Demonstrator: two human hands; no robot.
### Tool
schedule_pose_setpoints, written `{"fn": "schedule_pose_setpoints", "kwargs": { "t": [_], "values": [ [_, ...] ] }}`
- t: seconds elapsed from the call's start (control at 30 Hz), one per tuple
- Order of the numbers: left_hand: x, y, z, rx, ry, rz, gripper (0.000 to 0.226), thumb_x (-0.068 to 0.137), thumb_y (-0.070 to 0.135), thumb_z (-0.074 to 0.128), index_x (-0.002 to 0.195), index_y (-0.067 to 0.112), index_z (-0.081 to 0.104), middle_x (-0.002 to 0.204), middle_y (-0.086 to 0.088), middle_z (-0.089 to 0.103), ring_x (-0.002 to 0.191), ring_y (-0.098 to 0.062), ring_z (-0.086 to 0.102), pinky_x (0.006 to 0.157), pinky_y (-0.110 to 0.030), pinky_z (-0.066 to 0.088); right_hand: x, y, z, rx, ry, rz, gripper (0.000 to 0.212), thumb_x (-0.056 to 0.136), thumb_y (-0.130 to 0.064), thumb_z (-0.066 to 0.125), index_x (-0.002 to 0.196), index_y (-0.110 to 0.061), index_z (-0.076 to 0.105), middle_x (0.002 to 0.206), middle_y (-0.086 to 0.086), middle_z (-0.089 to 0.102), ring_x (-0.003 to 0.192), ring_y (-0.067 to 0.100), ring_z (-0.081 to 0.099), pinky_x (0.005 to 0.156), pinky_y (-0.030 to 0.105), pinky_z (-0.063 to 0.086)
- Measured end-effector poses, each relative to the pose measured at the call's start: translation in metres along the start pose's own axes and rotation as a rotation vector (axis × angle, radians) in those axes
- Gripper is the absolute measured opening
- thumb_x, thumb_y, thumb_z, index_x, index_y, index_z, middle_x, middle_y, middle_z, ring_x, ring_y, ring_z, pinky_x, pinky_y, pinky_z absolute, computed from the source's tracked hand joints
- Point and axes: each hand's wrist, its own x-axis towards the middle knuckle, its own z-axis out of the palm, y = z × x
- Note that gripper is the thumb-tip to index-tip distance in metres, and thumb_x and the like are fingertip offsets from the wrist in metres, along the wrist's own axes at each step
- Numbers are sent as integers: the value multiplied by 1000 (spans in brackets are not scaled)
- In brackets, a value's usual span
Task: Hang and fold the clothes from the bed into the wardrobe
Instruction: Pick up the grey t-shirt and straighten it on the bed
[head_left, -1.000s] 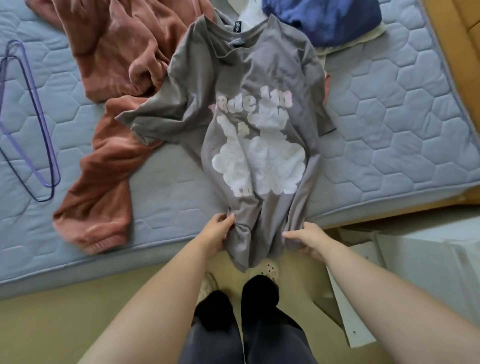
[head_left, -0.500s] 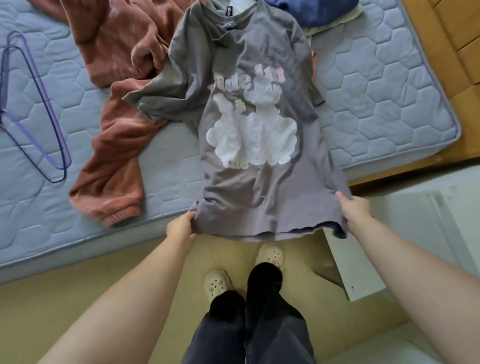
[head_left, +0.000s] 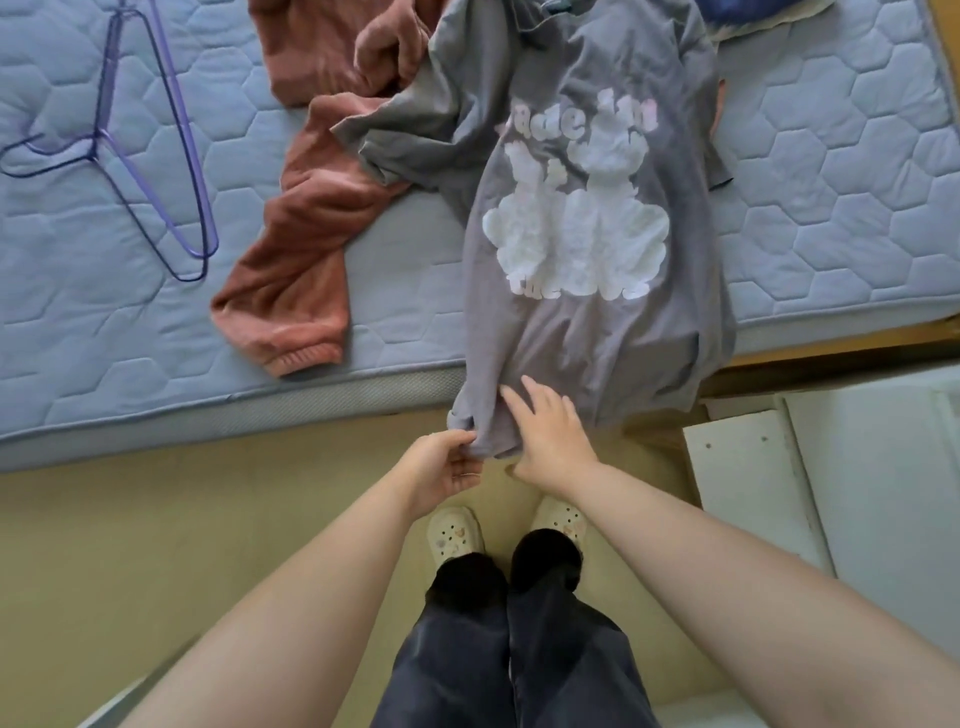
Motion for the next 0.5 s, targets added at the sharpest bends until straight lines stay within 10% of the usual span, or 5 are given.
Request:
{"fn": "schedule_pose_setpoints", "kwargs": {
  "t": [0.13, 0.23, 0.4, 0.5],
  "values": [
    [-10, 3, -10, -54, -69, -1, 25, 97, 19, 44, 79, 11, 59, 65, -2, 62, 52, -11, 52, 50, -22, 45, 13, -24, -10, 49, 264, -55, 30, 76, -7, 62, 106, -7, 62, 124, 15, 56, 120, 31, 46, 105, 41, 28],
    [-11, 3, -17, 131, 251, 100, 19, 91, 6, 45, 86, 9, 64, 86, -6, 64, 60, -13, 52, 51, -22, 40, 15, -26, -27, 372, 189, 100, 26, 78, 2, 47, 97, -9, 59, 93, 14, 64, 94, 33, 50, 74, 35, 35],
    [-2, 2, -12, 300, 311, 257, 74, 85, 4, 63, 147, 23, 27, 132, 0, 41, 116, -19, 45, 90, -33, 39, 7, -16, -54, 496, 135, 166, 26, 82, 1, 40, 92, -12, 60, 87, 12, 63, 82, 31, 54, 68, 40, 44],
    [3, 12, 10, -106, 126, 104, 50, 98, 23, 48, 146, 22, 31, 147, -4, 40, 137, -24, 34, 109, -48, 23, 4, -9, -65, 571, 159, 163, 23, 83, 1, 41, 82, -10, 61, 80, 7, 62, 79, 27, 52, 66, 34, 40]
  ]
}}
